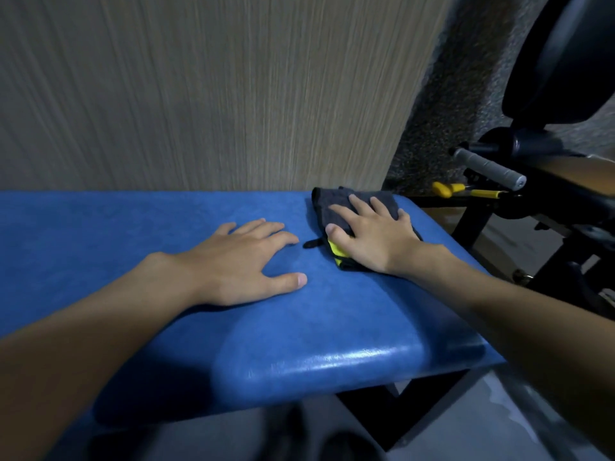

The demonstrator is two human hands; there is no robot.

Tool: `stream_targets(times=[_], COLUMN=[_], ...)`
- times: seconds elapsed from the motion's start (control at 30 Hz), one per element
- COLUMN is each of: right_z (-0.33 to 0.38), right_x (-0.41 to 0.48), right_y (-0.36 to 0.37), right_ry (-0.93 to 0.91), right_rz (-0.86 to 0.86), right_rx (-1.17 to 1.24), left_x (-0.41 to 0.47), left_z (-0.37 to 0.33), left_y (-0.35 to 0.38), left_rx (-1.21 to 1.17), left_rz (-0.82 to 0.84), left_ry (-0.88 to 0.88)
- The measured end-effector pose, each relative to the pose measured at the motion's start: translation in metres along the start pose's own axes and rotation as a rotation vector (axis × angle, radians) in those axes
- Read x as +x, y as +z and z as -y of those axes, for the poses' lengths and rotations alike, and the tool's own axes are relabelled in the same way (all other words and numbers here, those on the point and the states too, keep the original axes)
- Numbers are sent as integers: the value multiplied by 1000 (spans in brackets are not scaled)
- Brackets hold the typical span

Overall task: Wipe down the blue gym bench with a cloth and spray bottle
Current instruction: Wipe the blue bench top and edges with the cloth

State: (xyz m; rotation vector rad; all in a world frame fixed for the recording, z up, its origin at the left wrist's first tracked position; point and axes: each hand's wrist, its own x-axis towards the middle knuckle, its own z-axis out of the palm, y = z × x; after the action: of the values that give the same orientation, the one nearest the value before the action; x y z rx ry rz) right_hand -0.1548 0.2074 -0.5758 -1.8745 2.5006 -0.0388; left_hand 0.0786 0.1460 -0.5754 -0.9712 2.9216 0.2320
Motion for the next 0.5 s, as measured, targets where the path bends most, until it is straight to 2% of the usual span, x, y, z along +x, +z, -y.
stream_targets(times=[0.3,0.5], right_z=[-2,3], right_x=[-137,-122], right_y=[-3,-3], right_ry=[-91,-59], right_rz=[-4,-17], right_rx=[-39,-26], left_x=[-12,-14], left_z=[-1,0], left_y=[-1,0], left_rx=[4,78], left_rz=[-35,10], left_ry=[-12,-63])
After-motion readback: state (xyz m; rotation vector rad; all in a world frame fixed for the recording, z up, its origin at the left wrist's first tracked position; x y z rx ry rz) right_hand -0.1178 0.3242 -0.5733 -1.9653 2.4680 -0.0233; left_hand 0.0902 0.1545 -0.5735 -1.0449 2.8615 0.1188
